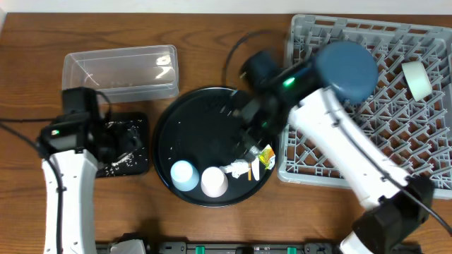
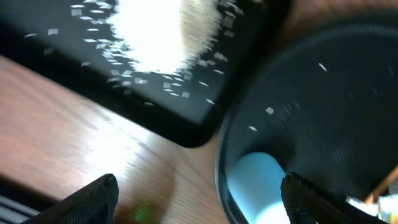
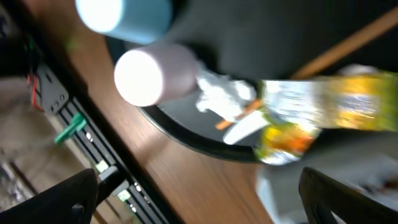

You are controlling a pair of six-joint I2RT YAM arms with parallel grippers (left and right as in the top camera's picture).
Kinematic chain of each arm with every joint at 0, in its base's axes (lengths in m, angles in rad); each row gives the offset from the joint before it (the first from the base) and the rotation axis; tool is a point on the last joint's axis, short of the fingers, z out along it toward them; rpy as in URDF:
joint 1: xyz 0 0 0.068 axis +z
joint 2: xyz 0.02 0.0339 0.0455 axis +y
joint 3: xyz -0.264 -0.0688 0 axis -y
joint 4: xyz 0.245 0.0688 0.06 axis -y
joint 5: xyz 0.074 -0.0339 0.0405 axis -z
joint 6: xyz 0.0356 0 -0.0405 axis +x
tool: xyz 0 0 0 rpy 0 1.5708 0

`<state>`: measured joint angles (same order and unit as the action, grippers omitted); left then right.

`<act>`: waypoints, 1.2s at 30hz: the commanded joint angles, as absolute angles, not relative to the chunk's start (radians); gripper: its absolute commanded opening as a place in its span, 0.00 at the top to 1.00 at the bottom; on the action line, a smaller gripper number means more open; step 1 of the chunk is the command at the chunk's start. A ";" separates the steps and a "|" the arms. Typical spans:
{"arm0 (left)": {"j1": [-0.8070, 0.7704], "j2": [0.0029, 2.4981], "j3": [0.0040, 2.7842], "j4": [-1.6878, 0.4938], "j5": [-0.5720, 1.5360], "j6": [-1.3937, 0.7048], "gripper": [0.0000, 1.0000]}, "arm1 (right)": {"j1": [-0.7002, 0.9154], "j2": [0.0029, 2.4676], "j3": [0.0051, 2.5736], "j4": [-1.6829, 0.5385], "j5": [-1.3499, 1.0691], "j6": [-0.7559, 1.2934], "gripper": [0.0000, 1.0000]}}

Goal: Sort waste into correct bins and load items into the dishwasher rack
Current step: 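Reach the right gripper to the white cup and grasp it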

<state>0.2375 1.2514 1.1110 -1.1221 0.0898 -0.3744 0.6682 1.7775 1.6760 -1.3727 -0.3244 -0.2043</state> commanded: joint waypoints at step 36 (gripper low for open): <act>0.324 1.255 1.103 -1.125 0.063 -0.402 0.13 | 1.067 1.785 1.272 -0.815 -0.027 -0.031 0.02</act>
